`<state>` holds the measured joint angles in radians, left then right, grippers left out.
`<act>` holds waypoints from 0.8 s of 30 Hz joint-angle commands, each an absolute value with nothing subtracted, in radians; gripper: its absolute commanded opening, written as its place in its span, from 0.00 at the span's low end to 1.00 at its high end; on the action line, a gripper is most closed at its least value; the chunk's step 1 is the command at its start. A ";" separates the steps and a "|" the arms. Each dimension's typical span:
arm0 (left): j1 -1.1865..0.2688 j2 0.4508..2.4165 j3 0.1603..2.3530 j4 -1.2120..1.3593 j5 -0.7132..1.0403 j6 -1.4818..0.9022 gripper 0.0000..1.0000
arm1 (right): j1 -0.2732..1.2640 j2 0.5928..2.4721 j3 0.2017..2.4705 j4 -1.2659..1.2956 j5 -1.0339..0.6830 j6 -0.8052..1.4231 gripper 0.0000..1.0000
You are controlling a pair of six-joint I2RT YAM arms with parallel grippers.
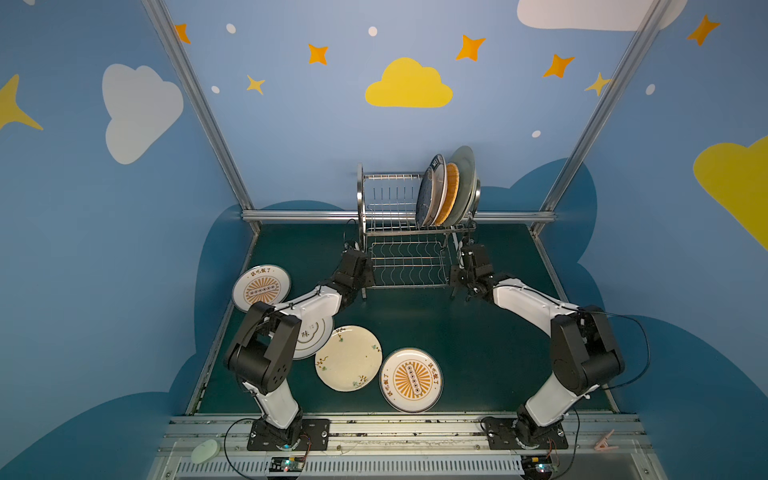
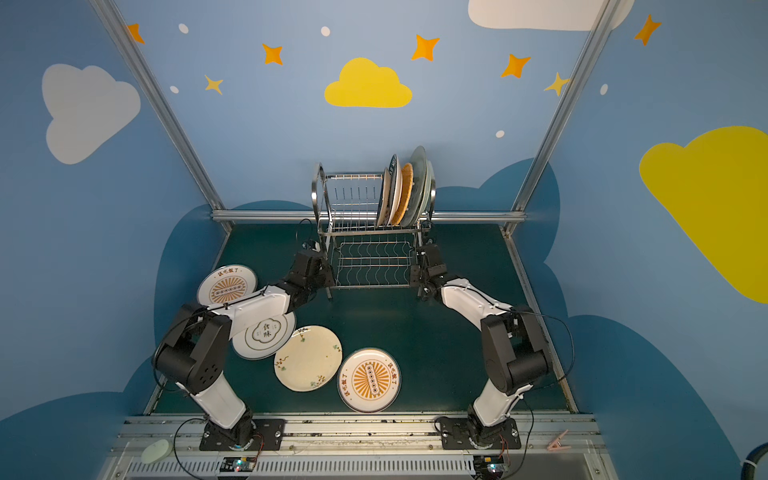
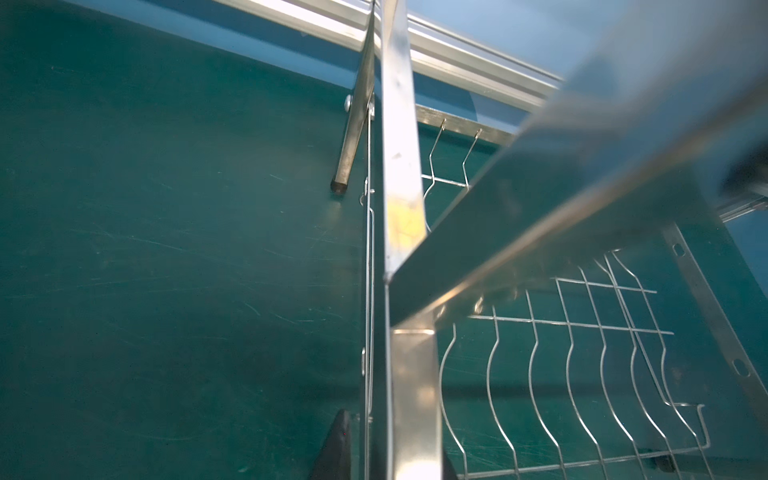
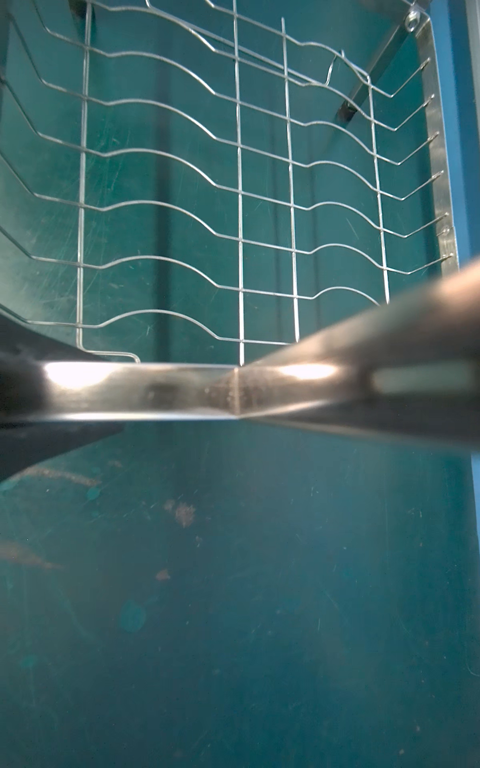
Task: Load the plates into the dish rack
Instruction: 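Push the dish rack farther from the robot with both grippers on its frame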
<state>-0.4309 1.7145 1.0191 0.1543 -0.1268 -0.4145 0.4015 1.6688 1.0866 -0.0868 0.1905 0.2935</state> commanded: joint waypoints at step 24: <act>-0.445 1.688 0.971 0.158 -0.132 -0.643 0.21 | 0.316 1.599 1.144 -0.224 0.047 0.453 0.09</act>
